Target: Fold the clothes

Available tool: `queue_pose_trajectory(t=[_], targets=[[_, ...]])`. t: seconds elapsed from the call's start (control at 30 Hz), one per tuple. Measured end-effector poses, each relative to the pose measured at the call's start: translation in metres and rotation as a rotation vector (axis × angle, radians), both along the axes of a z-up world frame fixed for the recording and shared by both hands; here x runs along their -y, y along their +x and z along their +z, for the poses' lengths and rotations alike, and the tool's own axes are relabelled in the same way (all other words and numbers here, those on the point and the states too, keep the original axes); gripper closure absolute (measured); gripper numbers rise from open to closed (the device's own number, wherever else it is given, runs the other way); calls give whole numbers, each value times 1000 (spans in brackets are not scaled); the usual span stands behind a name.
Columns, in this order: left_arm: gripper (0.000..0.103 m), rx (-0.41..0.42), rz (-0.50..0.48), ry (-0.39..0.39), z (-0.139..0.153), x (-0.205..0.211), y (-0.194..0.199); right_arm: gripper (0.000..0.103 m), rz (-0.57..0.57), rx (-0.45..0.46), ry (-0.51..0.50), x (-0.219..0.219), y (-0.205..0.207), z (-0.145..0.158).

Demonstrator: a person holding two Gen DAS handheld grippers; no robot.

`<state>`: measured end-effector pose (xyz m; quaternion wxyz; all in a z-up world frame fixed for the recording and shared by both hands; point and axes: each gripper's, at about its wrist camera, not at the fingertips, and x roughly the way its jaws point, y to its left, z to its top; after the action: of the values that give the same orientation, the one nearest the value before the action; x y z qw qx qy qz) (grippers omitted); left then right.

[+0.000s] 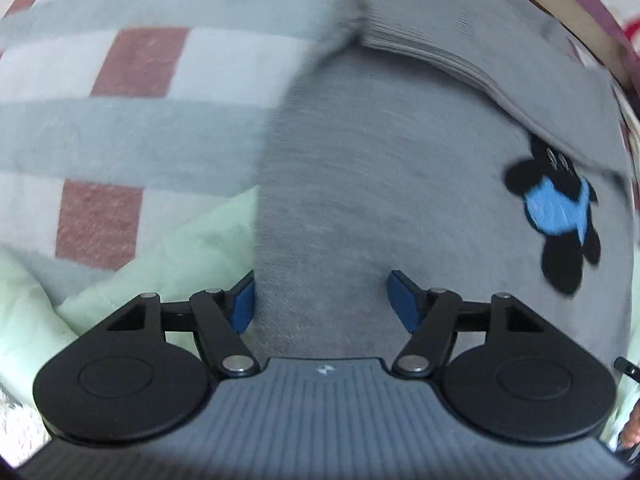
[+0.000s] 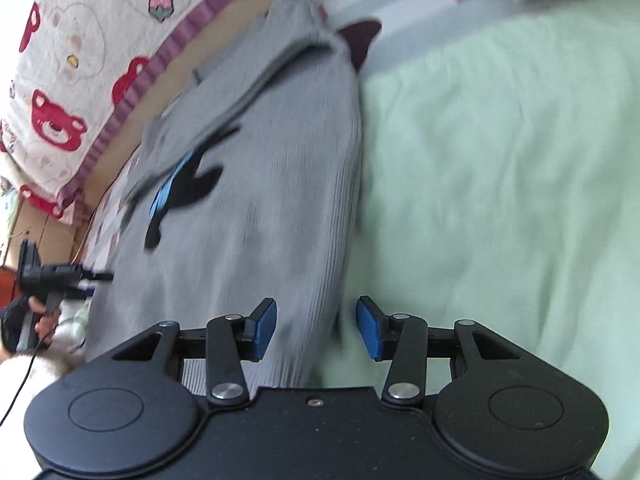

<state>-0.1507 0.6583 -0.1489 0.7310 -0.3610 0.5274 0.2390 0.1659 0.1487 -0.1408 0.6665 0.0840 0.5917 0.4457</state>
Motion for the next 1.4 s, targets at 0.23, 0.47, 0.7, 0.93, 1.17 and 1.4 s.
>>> queue_pose_trajectory(t=[0.23,0.47,0.7,0.93,1.17,1.4], targets=[[88,136,-38,-5,17,6,-4,52,-27,41,104,18,-29,0],[78,123,-150,45,20,28,13,92,69,431,125,-10,-52,37],[45,-6,-274,30,1,49,17,80,107,334,106,-19,-43,33],[90,55,-225,45,4,42,13,58,30,229,73,-11,-46,0],[93,134,-193,153,29,42,10,93,17,335,301,-23,-32,32],[93,440,19,278,105,1,24,94,14,614,461,-66,30,132]])
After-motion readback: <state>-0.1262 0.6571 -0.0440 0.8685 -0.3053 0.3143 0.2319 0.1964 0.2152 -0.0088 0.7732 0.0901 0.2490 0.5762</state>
